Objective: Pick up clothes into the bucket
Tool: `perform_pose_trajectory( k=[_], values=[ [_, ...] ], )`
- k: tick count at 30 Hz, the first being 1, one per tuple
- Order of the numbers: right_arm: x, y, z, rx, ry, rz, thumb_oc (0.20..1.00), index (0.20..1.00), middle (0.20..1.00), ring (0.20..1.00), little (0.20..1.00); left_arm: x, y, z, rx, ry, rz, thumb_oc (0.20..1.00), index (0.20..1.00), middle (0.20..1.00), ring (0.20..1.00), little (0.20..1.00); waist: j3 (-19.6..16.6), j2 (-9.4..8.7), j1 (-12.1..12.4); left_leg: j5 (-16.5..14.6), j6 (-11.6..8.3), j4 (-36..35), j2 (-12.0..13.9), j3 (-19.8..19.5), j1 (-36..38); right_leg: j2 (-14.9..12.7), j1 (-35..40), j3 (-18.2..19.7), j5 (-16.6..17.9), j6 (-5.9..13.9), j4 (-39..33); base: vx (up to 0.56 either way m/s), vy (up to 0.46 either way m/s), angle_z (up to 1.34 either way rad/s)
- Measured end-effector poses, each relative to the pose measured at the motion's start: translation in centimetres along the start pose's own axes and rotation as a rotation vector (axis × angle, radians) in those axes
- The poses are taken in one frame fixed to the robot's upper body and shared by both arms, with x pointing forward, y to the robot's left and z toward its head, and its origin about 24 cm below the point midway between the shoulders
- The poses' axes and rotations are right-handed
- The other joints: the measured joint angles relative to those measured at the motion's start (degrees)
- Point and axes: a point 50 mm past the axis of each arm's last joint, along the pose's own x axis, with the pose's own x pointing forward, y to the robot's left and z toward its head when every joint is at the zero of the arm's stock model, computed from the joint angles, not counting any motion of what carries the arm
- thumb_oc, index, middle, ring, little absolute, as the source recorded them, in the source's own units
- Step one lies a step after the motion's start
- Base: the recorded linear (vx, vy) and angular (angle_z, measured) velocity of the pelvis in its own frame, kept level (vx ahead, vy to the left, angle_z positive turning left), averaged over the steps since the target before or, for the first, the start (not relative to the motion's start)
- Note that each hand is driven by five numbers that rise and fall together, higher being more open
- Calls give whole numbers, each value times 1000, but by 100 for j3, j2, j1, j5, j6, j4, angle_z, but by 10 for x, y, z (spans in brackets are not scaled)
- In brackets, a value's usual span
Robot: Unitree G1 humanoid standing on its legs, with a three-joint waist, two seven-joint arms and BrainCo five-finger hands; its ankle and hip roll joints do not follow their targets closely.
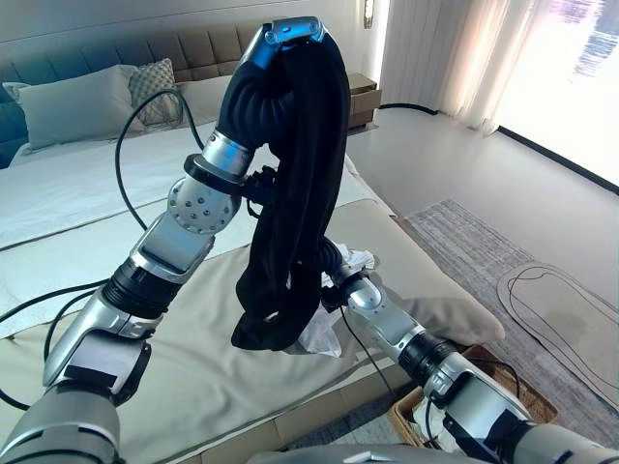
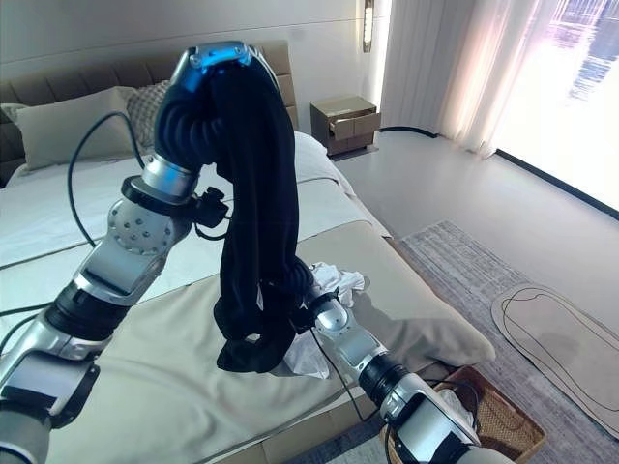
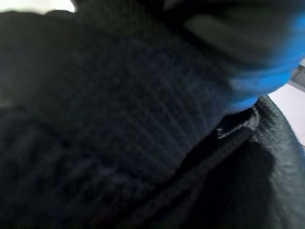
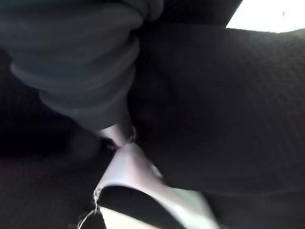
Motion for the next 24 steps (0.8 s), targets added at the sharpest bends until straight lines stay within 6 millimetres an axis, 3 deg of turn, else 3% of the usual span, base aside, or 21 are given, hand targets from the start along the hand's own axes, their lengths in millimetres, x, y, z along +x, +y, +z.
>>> perform_pose_trajectory(
  k=[5, 11, 14, 16, 17, 19, 21, 24],
  values=[
    [-4, -4, -1, -1, 5, 24, 200, 200, 200, 200, 200, -1, 3, 0, 16, 3, 4, 200, 200, 200, 200, 200, -1, -2, -9, 0, 0, -2, -10, -10, 0, -2, 0, -8, 0, 0, 0, 0, 0, 0],
    [-32, -32, -20, 40, 55, -54, 200, 200, 200, 200, 200, -20, 20, -8, 79, 72, 61, 200, 200, 200, 200, 200, -3, -2, -18, -1, 1, -18, 2, 18, 9, -5, -4, -1, -2, 0, 0, 1, 2, -1],
    [-62, -66, -31, 98, 61, -224, 200, 200, 200, 200, 200, -53, 35, -19, 162, 177, 152, 200, 200, 200, 200, 200, -4, 4, -45, -1, 1, -42, 10, 40, 22, -5, -15, 25, -5, 0, -1, 5, 7, -2],
    [-79, -90, -35, 84, 72, -311, 200, 200, 200, 200, 200, -75, 35, -30, 193, 266, 179, 200, 200, 200, 200, 200, 4, -21, -77, -1, 1, -83, 10, 58, 42, 7, -26, 31, -4, 0, 0, 10, 13, -3],
    [-91, -105, -32, 89, 48, -387, 200, 200, 200, 200, 200, -100, 31, -38, 160, 347, 248, 200, 200, 200, 200, 200, 10, -20, -115, -1, 2, -121, 12, 68, 86, -6, -15, 46, -11, 8, -1, 5, 13, -5],
    [-97, -114, -29, 96, 24, -439, 200, 200, 200, 200, 200, -123, 23, -48, 127, 444, 282, 200, 200, 200, 200, 200, 11, -32, -147, 1, 7, -157, 21, 70, 115, -1, -11, 64, -12, 8, -2, 5, 14, -7],
    [-114, -126, -27, 111, -11, -530, 200, 200, 200, 200, 200, -152, 4, -63, 65, 566, 340, 200, 200, 200, 200, 200, 36, -73, -192, -1, 10, -183, 13, 86, 131, 4, -22, 95, -30, 30, -2, 7, 14, -5],
    [-124, -134, -25, 110, -33, -589, 200, 200, 200, 200, 200, -187, -17, -76, 41, 734, 334, 200, 200, 200, 200, 200, 86, -127, -215, 6, 21, -234, 22, 125, 193, 14, -22, 121, -41, 27, -2, -11, 4, -8]
  ],
)
